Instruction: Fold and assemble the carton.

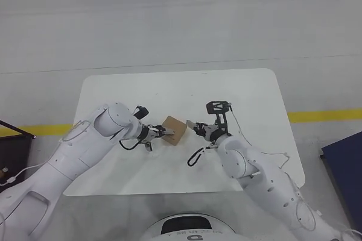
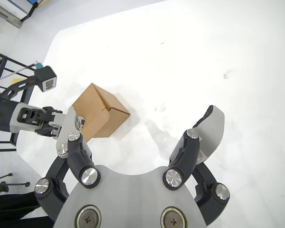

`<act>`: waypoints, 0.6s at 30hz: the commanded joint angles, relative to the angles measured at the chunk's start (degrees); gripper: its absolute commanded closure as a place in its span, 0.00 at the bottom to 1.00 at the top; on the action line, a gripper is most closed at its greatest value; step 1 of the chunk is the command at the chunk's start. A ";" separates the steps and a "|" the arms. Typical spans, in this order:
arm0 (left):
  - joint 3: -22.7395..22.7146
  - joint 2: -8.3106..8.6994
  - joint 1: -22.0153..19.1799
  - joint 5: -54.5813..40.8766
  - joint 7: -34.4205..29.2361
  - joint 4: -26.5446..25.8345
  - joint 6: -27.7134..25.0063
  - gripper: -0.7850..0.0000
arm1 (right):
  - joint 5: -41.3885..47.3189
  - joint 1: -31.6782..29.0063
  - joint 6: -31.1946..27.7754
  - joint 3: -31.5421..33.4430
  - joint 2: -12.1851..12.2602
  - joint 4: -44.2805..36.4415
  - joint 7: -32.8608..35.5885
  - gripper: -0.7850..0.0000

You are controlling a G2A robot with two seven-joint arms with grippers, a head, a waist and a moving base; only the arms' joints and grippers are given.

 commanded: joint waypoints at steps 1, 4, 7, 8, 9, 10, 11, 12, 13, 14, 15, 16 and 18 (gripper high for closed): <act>0.07 -0.23 -0.16 -0.24 -0.07 0.45 -0.28 0.00 | -1.29 1.59 0.99 -2.41 -0.61 1.78 0.84 0.00; -0.22 -0.44 -0.15 -0.76 -0.03 1.10 -0.70 0.00 | -2.24 4.21 2.66 -5.58 -1.79 4.85 1.61 0.00; -0.75 -0.39 0.13 -0.84 0.11 1.36 -1.07 0.00 | -2.78 6.15 3.92 -7.33 -2.68 7.00 2.81 0.00; -1.10 -0.31 0.27 -0.94 0.24 1.33 -1.16 0.00 | -2.91 6.62 4.21 -7.68 -2.91 7.58 3.21 0.00; -1.64 -0.19 0.46 -1.21 0.53 1.19 -1.28 0.00 | -3.03 7.03 4.53 -7.91 -3.12 8.16 3.53 0.00; -2.37 -0.02 0.72 -1.64 0.75 0.97 -1.53 0.00 | -3.22 7.38 4.69 -8.13 -3.30 8.71 3.90 0.00; -3.39 0.25 1.04 -2.21 1.01 0.80 -1.88 0.00 | -3.44 7.70 4.77 -8.33 -3.46 9.15 4.25 0.00; -4.58 0.62 1.44 -2.67 1.26 0.82 -2.14 0.00 | -3.57 7.93 4.89 -8.45 -3.61 9.46 4.53 0.00; -5.76 1.07 1.84 -2.63 1.61 0.76 -2.07 0.00 | -3.67 8.09 4.94 -8.54 -3.75 9.68 4.74 0.00; -7.12 1.57 2.28 -2.66 2.05 0.69 -1.71 0.00 | -3.66 8.18 5.00 -8.55 -3.87 9.86 4.92 0.00; -8.62 2.09 2.81 -2.82 2.52 0.60 -1.35 0.00 | -3.76 8.24 4.98 -8.57 -3.97 10.07 5.10 0.00; -10.05 2.63 3.38 -2.63 3.21 0.63 -0.71 0.00 | -3.88 8.26 4.98 -8.58 -4.07 10.21 5.27 0.00; -12.36 3.58 4.43 -1.41 4.95 0.29 1.06 0.00 | -4.29 8.25 4.82 -8.61 -4.22 10.44 5.62 0.00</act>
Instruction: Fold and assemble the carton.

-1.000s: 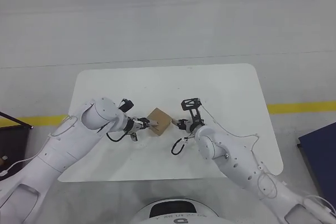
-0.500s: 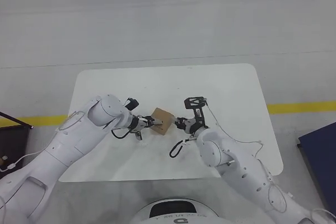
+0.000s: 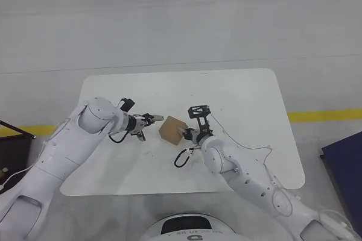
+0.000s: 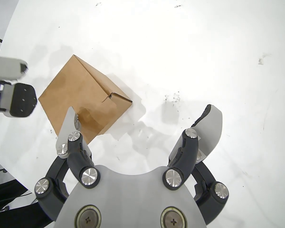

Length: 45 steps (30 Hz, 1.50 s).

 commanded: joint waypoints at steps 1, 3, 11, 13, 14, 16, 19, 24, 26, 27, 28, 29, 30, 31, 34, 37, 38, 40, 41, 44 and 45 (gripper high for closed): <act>-1.87 0.74 0.93 1.32 1.89 -0.44 1.80 0.00 | -0.39 -0.04 -0.15 -0.01 -0.11 0.14 0.33 0.00; -3.41 1.17 2.02 2.48 5.56 -1.50 2.72 0.00 | -0.64 -0.14 -0.22 0.13 -0.23 0.05 0.61 0.00; -0.85 -0.16 4.14 4.51 12.44 -2.37 -0.86 0.20 | -1.90 -1.37 -0.72 1.42 -0.41 -1.52 1.67 0.00; 1.48 -1.01 2.97 6.23 12.61 -1.16 -0.01 0.32 | -2.23 -1.82 -0.68 1.80 -0.43 -2.04 1.79 0.00; 2.69 -1.50 2.30 6.91 12.49 -0.54 0.15 0.38 | -2.40 -2.08 -0.66 1.98 -0.43 -2.30 1.86 0.00; 4.97 -2.56 0.77 7.83 11.86 0.81 0.18 0.42 | -2.57 -2.62 -0.67 2.39 -0.45 -2.81 1.98 0.00; 7.86 -4.23 -1.37 7.71 9.84 2.52 -0.75 0.45 | -2.71 -3.53 -0.64 3.09 -0.46 -3.56 1.94 0.00; 11.87 -6.43 -3.76 7.82 4.70 4.93 -3.98 0.50 | -2.88 -4.94 -0.52 4.55 -0.45 -4.01 1.62 0.00; 12.42 -7.03 -4.04 7.00 3.45 5.79 -5.24 0.50 | -2.72 -5.44 -0.55 5.17 -0.47 -4.11 1.38 0.00; 12.50 -7.27 -4.04 6.37 2.94 6.16 -5.86 0.50 | -2.68 -5.68 -0.55 5.47 -0.48 -4.14 1.21 0.00; 12.46 -7.46 -4.02 5.79 2.63 6.58 -6.44 0.50 | -2.64 -5.90 -0.66 5.75 -0.49 -4.16 1.09 0.00; 12.32 -7.62 -3.91 5.06 2.40 6.87 -7.03 0.50 | -2.56 -6.12 -0.71 6.07 -0.50 -4.16 0.98 0.00; 12.12 -7.75 -3.74 4.29 2.15 7.13 -7.62 0.51 | -2.42 -6.31 -0.70 6.38 -0.52 -4.23 0.90 0.00; 11.82 -7.83 -3.51 3.43 1.92 7.32 -8.20 0.51 | -2.22 -6.48 -0.76 6.76 -0.53 -4.29 0.79 0.00; 11.13 -7.88 -2.65 2.20 1.63 7.06 -9.56 0.51 | -1.18 -6.93 -0.99 8.34 -0.55 -4.54 0.09 0.00; 9.96 -7.62 -1.66 1.48 1.81 6.21 -10.45 0.48 | -0.13 -7.37 -0.80 10.75 -0.48 -5.47 -1.13 0.00; 9.31 -7.45 -1.21 1.07 2.05 5.78 -10.70 0.47 | 0.90 -7.70 -0.82 11.79 -0.46 -6.42 -1.48 0.00; 7.94 -6.97 -0.22 0.66 2.42 4.65 -11.08 0.45 | 3.57 -8.91 -1.67 14.07 -0.34 -9.21 -2.16 0.00; 7.30 -6.68 0.29 0.82 2.59 3.93 -11.15 0.44 | 4.23 -9.71 -2.36 15.06 -0.21 -10.86 -2.18 0.00; 5.57 -5.85 1.75 1.61 2.80 1.67 -10.81 0.42 | 5.51 -12.61 -5.03 17.62 0.27 -17.05 -1.87 0.00; 5.02 -5.61 2.23 1.79 2.92 0.92 -10.66 0.41 | 6.23 -13.65 -6.39 18.31 0.41 -19.29 -1.66 0.00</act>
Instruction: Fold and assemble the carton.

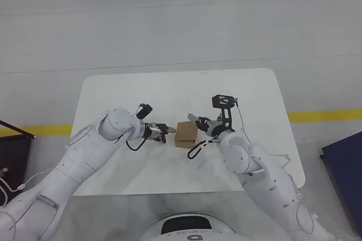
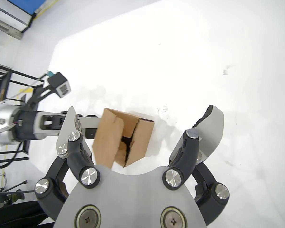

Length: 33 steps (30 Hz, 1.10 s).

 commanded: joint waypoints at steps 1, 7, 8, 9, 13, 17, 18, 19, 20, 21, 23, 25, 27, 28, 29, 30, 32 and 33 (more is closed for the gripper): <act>-0.93 0.41 0.87 0.35 0.23 -1.38 0.28 0.38 | 1.14 -1.84 -2.44 1.20 0.26 -4.02 0.43 0.00; -4.85 1.54 3.99 -0.77 1.50 -6.65 -2.04 0.29 | 2.99 -5.86 -8.89 3.08 0.94 -9.58 3.84 0.00; -5.37 1.74 4.51 -0.78 1.21 -7.46 -2.78 0.28 | 3.25 -6.04 -9.21 3.13 0.96 -9.30 4.15 0.00; -5.76 1.92 4.96 -0.55 0.94 -8.23 -3.50 0.26 | 3.44 -6.08 -9.39 3.08 0.95 -8.70 4.35 0.00; -5.48 2.11 5.71 1.74 0.15 -9.79 -3.41 0.15 | 4.15 -5.83 -9.64 2.15 0.80 -7.10 4.87 0.00; -2.11 1.19 4.30 5.78 0.24 -9.62 -1.46 0.15 | 4.84 -5.74 -9.53 1.46 0.62 -6.61 4.48 0.00; -1.22 0.86 3.82 6.50 0.25 -9.41 -0.95 0.16 | 4.92 -5.75 -9.53 1.33 0.59 -6.57 4.33 0.00; -0.36 0.53 3.24 7.30 0.30 -9.17 -0.38 0.17 | 5.11 -5.79 -9.52 1.22 0.56 -6.51 4.20 0.01; 0.24 0.19 2.76 7.48 0.37 -8.90 -0.01 0.18 | 5.16 -5.79 -9.52 1.14 0.53 -6.44 4.10 0.01; 0.71 -0.13 2.32 7.28 0.22 -8.56 0.14 0.17 | 5.12 -5.82 -9.45 1.00 0.51 -6.08 4.10 0.02; 1.48 -0.65 1.40 7.58 0.03 -7.65 0.35 0.17 | 4.99 -5.60 -9.30 0.67 0.44 -5.19 4.03 0.04; 1.98 -1.07 0.78 7.50 -0.38 -6.82 0.53 0.17 | 5.33 -5.22 -9.24 0.31 0.32 -4.17 3.91 0.05; 2.25 -1.39 0.30 7.51 -0.52 -6.13 0.63 0.16 | 6.01 -4.76 -9.27 -0.07 0.19 -2.96 3.96 0.06; 2.34 -1.53 0.13 7.47 -0.58 -5.86 0.59 0.16 | 6.31 -4.40 -9.26 -0.21 0.11 -2.06 3.87 0.06; 2.40 -1.66 0.01 7.41 -0.66 -5.61 0.62 0.15 | 6.40 -3.96 -9.21 -0.39 0.03 -1.08 3.76 0.05; 2.50 -1.76 -0.11 7.53 -0.74 -5.40 0.69 0.15 | 6.42 -3.46 -9.16 -0.63 -0.06 -0.02 3.61 0.04; 2.59 -1.96 -0.25 7.53 -0.88 -5.09 0.80 0.15 | 6.67 -2.45 -8.80 -1.12 -0.26 1.92 3.57 0.03; 2.63 -2.05 -0.28 7.54 -0.89 -4.96 0.80 0.15 | 6.66 -1.96 -8.62 -1.41 -0.35 2.68 3.57 0.03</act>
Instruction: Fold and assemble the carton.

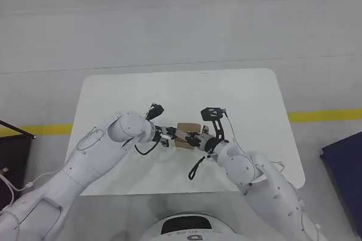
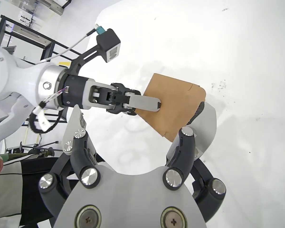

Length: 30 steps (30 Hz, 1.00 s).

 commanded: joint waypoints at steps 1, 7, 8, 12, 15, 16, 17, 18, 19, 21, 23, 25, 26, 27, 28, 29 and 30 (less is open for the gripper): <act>0.12 -0.15 0.00 0.06 -0.07 0.23 0.02 0.15 | 0.01 0.81 0.30 -0.46 -0.15 1.28 0.06 0.02; 0.72 -0.68 -0.17 0.68 -0.69 0.80 0.20 0.19 | 2.60 2.19 0.07 -0.82 -0.56 3.22 0.06 0.03; 0.78 -0.77 -0.20 0.74 -0.72 0.90 0.20 0.20 | 4.13 2.25 -0.30 -0.63 -0.66 3.43 -0.20 0.04; 0.85 -1.07 -0.32 0.91 -0.89 1.30 0.19 0.20 | 10.93 2.42 -1.23 1.18 -1.05 5.94 -2.67 0.00; 0.81 -1.24 -0.42 1.12 -1.14 1.50 0.21 0.20 | 13.80 2.49 -2.42 1.77 -1.22 7.26 -3.66 0.00; 0.80 -1.28 -0.45 1.22 -1.27 1.57 0.18 0.20 | 14.45 2.48 -2.66 1.92 -1.25 7.52 -3.82 0.02; 0.76 -1.32 -0.49 1.30 -1.37 1.64 0.16 0.20 | 14.94 2.47 -2.85 2.07 -1.27 7.78 -3.95 0.04; 0.75 -1.36 -0.51 1.40 -1.50 1.68 0.13 0.20 | 15.22 2.46 -2.93 2.21 -1.28 8.06 -4.10 0.05; 0.73 -1.40 -0.54 1.49 -1.60 1.73 0.12 0.21 | 15.23 2.45 -2.71 2.37 -1.28 8.39 -4.39 0.06; 0.69 -1.48 -0.58 1.68 -1.82 1.80 0.12 0.21 | 15.70 2.17 -2.37 2.80 -1.28 8.90 -4.79 0.09; 0.61 -1.56 -0.56 1.79 -1.91 1.86 0.12 0.21 | 16.75 1.54 -2.44 3.84 -1.19 9.19 -5.04 0.19; 0.53 -1.63 -0.51 1.85 -2.02 1.94 0.19 0.22 | 17.23 0.65 -2.45 5.05 -1.02 9.30 -5.26 0.40; 0.49 -1.66 -0.48 1.91 -2.05 1.97 0.19 0.22 | 17.37 0.15 -2.33 5.69 -0.92 9.34 -5.42 0.48; 0.44 -1.70 -0.46 1.97 -2.08 2.00 0.18 0.22 | 17.31 -0.34 -2.32 6.26 -0.81 9.27 -5.38 0.52; 0.39 -1.72 -0.44 2.03 -2.11 2.03 0.16 0.22 | 17.13 -0.82 -2.29 6.94 -0.68 9.17 -5.38 0.55; 0.34 -1.75 -0.41 2.09 -2.16 2.05 0.15 0.22 | 17.28 -1.34 -2.31 7.81 -0.55 9.08 -5.29 0.69; 0.28 -1.78 -0.39 2.15 -2.20 2.07 0.14 0.22 | 17.57 -1.94 -2.56 8.68 -0.38 8.85 -4.77 0.75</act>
